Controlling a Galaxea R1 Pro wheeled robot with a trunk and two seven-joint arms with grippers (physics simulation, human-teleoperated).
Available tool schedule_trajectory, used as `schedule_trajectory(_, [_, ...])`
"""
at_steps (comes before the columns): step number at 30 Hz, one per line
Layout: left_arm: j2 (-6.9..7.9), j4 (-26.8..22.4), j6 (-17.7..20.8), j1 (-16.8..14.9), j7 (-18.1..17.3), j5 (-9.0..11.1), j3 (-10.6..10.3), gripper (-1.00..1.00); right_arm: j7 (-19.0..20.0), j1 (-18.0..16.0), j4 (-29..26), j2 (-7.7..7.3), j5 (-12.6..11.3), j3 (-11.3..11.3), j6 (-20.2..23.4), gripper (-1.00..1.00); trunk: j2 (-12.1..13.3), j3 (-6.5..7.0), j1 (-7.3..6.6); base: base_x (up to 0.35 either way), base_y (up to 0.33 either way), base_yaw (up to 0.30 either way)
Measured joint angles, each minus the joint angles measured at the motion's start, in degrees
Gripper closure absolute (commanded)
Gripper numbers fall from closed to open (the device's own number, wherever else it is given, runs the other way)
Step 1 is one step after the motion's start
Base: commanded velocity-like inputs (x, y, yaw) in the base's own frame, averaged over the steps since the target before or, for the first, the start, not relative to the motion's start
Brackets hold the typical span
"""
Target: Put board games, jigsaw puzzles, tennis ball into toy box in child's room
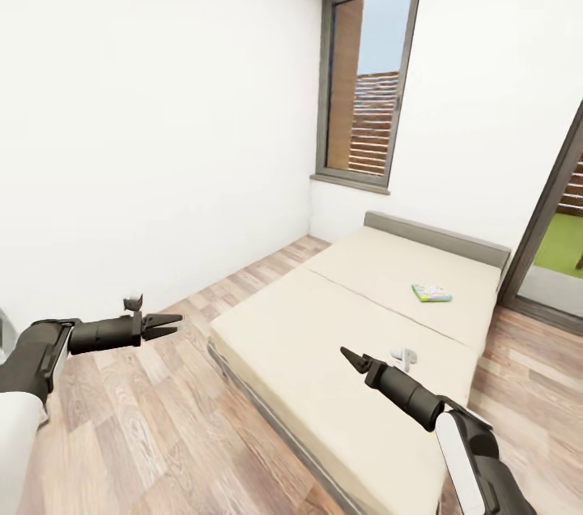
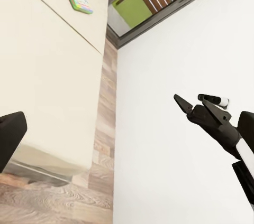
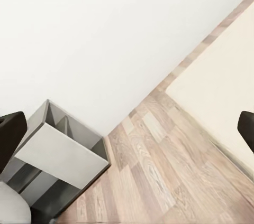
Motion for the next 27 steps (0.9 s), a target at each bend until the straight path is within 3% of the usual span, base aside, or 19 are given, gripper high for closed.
schedule_trajectory(20, [0.01, 0.0, -0.1, 0.0, 0.0, 0.0, 0.0, -1.00, -0.1, 0.0, 0.0, 0.20, 0.0, 0.1, 0.0, -1.00, 0.0, 0.00, 0.00, 0.000, -0.181, 0.292])
schedule_trajectory(27, [0.00, 0.0, -0.1, 0.0, 0.0, 0.1, 0.0, -1.00, 0.0, 0.0, 0.0, 0.08, 0.0, 0.1, 0.0, -1.00, 0.0, 0.00, 0.00, -0.011, -0.077, 0.291])
